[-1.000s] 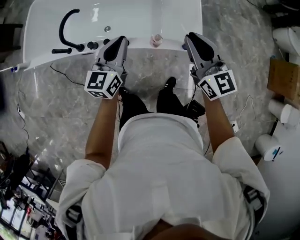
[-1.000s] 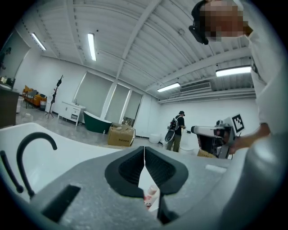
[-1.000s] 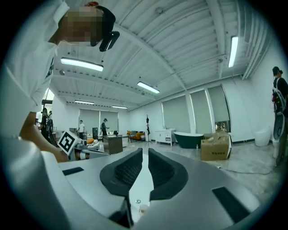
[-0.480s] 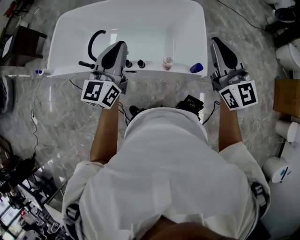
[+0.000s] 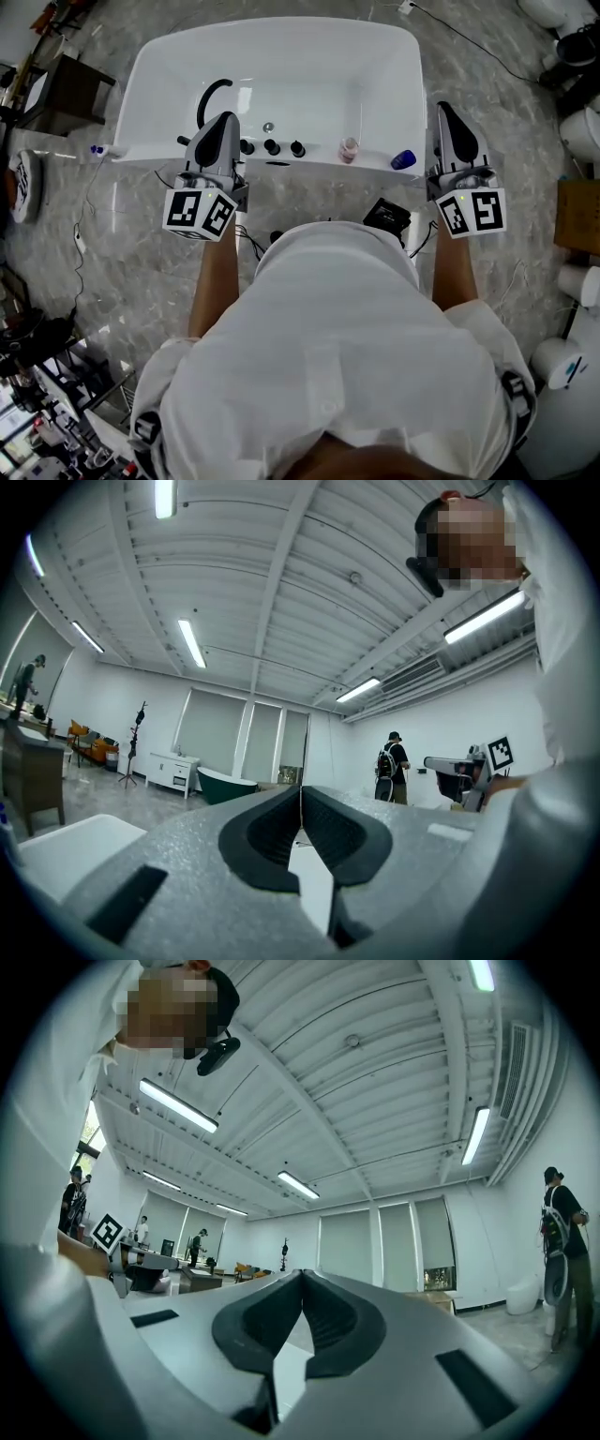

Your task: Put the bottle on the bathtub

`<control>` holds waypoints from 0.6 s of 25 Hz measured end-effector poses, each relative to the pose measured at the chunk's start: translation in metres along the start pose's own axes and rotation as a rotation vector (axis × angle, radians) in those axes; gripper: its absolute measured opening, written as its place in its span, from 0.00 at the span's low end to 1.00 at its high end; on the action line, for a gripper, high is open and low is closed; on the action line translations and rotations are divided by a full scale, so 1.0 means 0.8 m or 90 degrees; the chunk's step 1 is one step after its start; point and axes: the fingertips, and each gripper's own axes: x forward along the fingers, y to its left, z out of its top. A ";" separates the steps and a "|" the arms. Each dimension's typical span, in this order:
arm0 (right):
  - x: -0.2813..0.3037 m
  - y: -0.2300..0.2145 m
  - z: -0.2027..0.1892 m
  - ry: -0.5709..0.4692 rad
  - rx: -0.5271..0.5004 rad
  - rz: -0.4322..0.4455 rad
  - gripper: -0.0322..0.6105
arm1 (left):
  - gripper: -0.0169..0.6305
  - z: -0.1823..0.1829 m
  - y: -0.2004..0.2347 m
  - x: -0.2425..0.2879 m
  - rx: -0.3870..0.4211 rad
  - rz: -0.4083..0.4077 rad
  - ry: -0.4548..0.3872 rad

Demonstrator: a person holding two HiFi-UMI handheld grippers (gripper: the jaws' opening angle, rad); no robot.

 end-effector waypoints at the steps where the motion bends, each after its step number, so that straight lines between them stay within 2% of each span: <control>1: 0.001 0.001 -0.001 0.001 0.001 0.000 0.07 | 0.05 0.000 -0.002 0.000 0.000 -0.002 0.001; 11: -0.003 -0.001 -0.024 0.034 0.014 0.003 0.07 | 0.05 -0.013 -0.026 0.010 0.007 -0.052 0.025; 15: -0.007 0.006 -0.029 0.043 0.015 0.008 0.07 | 0.05 -0.019 -0.030 0.010 -0.005 -0.068 0.031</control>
